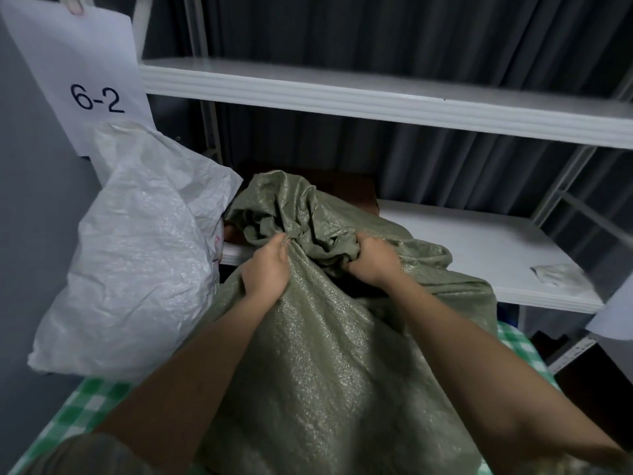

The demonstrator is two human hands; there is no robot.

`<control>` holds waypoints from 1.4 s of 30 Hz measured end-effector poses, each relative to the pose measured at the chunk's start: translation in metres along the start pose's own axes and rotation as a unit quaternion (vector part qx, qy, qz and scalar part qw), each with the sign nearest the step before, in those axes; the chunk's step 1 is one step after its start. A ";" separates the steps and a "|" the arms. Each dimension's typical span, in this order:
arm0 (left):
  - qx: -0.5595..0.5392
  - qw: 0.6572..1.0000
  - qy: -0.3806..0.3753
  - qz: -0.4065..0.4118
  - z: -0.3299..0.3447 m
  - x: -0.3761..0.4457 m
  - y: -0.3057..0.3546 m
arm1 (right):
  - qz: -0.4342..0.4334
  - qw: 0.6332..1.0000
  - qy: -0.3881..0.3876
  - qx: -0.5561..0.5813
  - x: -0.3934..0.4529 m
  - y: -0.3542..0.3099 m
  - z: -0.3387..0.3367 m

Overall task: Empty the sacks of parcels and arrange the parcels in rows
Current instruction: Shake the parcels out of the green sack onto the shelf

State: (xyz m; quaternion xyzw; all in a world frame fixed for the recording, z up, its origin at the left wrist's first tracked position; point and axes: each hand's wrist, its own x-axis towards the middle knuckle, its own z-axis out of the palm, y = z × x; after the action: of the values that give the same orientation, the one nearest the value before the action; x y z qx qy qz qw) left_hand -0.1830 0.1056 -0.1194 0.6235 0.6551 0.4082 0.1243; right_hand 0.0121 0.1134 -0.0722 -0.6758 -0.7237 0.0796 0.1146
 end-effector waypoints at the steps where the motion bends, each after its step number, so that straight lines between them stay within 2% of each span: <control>1: -0.004 1.000 0.002 -0.003 -0.001 0.001 0.002 | 0.000 1.000 0.003 0.014 0.000 -0.001 -0.002; 3: -0.028 0.999 0.009 -0.018 -0.002 0.006 0.009 | -0.004 0.999 -0.004 0.043 -0.001 -0.003 -0.005; 6: -0.103 0.994 0.010 -0.038 -0.004 0.015 0.022 | 0.012 0.976 -0.120 0.183 0.006 0.002 -0.009; 7: -0.132 0.991 0.004 -0.036 -0.004 0.018 0.024 | 0.023 0.969 -0.154 0.191 0.008 0.006 -0.011; 12: -0.233 0.972 -0.025 -0.022 -0.015 0.019 0.047 | 0.086 0.969 -0.230 0.018 0.015 0.031 0.001; 17: -0.368 0.917 -0.081 -0.128 -0.014 0.017 0.061 | 0.029 0.981 -0.136 -0.138 0.029 0.027 0.028; 19: -0.380 0.908 -0.111 -0.139 -0.016 0.018 0.060 | 0.000 0.970 -0.134 -0.205 0.032 0.025 0.022; 23: -0.315 0.926 -0.167 -0.126 -0.025 0.019 0.053 | -0.079 0.934 -0.126 -0.324 0.037 0.024 0.016; 26: -0.201 0.946 -0.222 -0.125 -0.027 0.017 0.041 | -0.095 0.937 -0.156 -0.299 0.039 0.026 0.026; 30: -0.043 0.947 -0.284 -0.142 -0.021 0.012 0.014 | -0.093 0.946 -0.172 -0.257 0.041 0.029 0.033; 34: 0.086 0.928 -0.330 -0.148 -0.025 0.007 -0.004 | -0.086 0.955 -0.163 -0.233 0.040 0.031 0.033; 38: 0.108 0.892 -0.390 -0.201 -0.027 -0.004 -0.022 | -0.062 0.976 -0.150 -0.148 0.041 0.036 0.032; 39: 0.114 0.891 -0.391 -0.200 -0.024 -0.009 -0.026 | -0.054 0.980 -0.143 -0.125 0.041 0.038 0.032; 42: 0.076 0.915 -0.357 -0.172 -0.011 -0.023 -0.044 | -0.050 0.988 -0.119 -0.090 0.041 0.041 0.035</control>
State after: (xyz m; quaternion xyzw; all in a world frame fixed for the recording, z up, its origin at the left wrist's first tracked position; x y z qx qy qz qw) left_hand -0.2176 0.0849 -0.1509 0.6133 0.6930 0.0796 0.3705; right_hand 0.0395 0.1591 -0.1144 -0.6319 -0.7694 0.0881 -0.0292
